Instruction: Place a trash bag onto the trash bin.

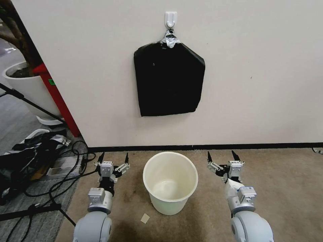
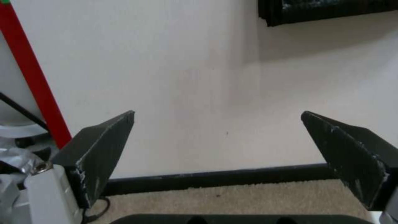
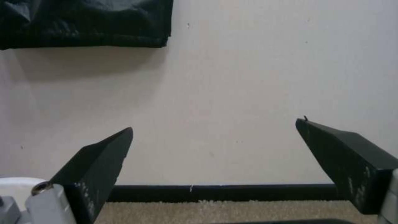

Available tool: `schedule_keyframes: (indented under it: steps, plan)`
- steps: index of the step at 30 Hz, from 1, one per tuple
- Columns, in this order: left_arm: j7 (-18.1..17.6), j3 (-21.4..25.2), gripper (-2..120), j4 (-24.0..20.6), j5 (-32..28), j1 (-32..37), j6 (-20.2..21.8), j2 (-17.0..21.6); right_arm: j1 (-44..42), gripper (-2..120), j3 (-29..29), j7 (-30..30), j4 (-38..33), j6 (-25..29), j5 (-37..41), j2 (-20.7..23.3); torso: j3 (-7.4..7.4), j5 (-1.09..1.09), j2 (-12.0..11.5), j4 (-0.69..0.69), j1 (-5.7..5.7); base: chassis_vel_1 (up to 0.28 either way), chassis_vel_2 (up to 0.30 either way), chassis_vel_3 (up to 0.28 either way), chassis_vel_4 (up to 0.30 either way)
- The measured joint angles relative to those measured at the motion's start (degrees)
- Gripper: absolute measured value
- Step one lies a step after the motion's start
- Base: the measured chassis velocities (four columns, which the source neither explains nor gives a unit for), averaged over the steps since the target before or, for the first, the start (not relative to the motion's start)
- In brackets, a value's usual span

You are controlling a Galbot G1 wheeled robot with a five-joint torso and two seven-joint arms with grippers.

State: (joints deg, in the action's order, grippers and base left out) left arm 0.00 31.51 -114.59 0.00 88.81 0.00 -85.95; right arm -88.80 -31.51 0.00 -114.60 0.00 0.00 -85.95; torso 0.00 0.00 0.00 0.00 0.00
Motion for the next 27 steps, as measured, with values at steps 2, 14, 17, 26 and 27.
schedule_keyframes:
  steps: [2,14,17,26,27]
  plan:
    - [0.00,0.00,100,0.00,0.00,0.00,0.00,0.00,0.00,100,0.00,0.00,0.00,0.00,0.00,0.00,0.00,0.00,0.00,0.00,0.00,0.000,0.000,0.000,0.000]
    - [0.00,0.00,100,0.00,0.00,0.00,0.00,0.00,0.00,100,0.00,0.00,0.00,0.00,0.00,0.00,0.00,0.00,0.00,0.00,0.00,0.000,0.000,0.000,0.000]
    - [0.00,0.00,100,0.00,0.00,0.00,0.00,0.00,0.00,100,0.00,0.00,0.00,0.00,0.00,0.00,0.00,0.00,0.00,0.00,0.00,0.000,0.000,0.000,0.000]
    - [0.00,0.00,100,0.00,0.00,0.00,0.00,0.00,0.00,100,0.00,0.00,0.00,0.00,0.00,0.00,0.00,0.00,0.00,0.00,0.00,0.000,0.000,0.000,0.000]
    - [0.00,0.00,100,0.00,0.00,0.00,0.00,0.00,0.00,100,0.00,0.00,0.00,0.00,0.00,0.00,0.00,0.00,0.00,0.00,0.00,0.000,0.000,0.000,0.000]
